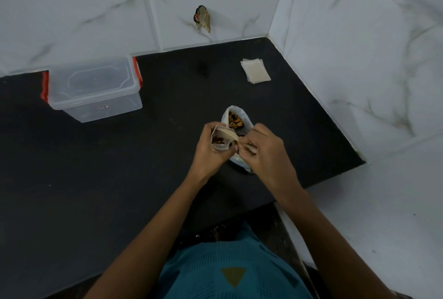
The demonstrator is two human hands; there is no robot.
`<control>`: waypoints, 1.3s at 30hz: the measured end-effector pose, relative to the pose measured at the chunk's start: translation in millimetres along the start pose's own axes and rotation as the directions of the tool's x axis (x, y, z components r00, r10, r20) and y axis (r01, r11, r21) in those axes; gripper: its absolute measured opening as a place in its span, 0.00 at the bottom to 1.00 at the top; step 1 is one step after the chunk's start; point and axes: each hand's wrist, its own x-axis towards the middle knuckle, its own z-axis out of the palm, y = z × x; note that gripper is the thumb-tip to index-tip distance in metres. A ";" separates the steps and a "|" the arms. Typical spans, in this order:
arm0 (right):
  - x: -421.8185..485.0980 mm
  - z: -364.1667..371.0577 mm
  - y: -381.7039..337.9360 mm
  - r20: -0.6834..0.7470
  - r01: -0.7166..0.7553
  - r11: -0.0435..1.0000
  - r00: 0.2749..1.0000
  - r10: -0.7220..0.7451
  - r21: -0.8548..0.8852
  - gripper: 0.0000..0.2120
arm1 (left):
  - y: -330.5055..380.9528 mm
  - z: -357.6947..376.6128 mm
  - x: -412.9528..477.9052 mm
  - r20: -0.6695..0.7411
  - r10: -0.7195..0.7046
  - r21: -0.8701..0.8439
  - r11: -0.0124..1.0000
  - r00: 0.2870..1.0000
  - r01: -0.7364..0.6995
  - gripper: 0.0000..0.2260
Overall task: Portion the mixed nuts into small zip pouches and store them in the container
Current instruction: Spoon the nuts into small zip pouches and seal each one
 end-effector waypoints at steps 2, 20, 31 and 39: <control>-0.7 -0.7 2.9 -0.025 0.017 1.000 1.000 -0.017 0.004 0.02 | -1.0 -0.3 0.2 -0.008 -0.015 0.012 1.000 1.000 0.015 0.23; -3.0 -13.6 35.6 0.002 -0.599 0.718 0.768 0.640 0.355 0.04 | -1.4 -11.7 -0.4 0.015 -0.042 0.053 0.998 0.999 0.041 0.23; -9.4 45.1 60.0 -0.043 -0.668 0.743 0.742 0.669 0.034 0.06 | -3.9 -12.1 0.8 -0.005 -0.039 0.093 0.995 0.999 0.039 0.23; -7.8 41.4 61.3 0.001 -0.571 0.821 0.821 0.571 0.021 0.06 | -2.4 -9.3 1.0 -0.002 -0.015 0.091 0.996 1.000 0.015 0.22</control>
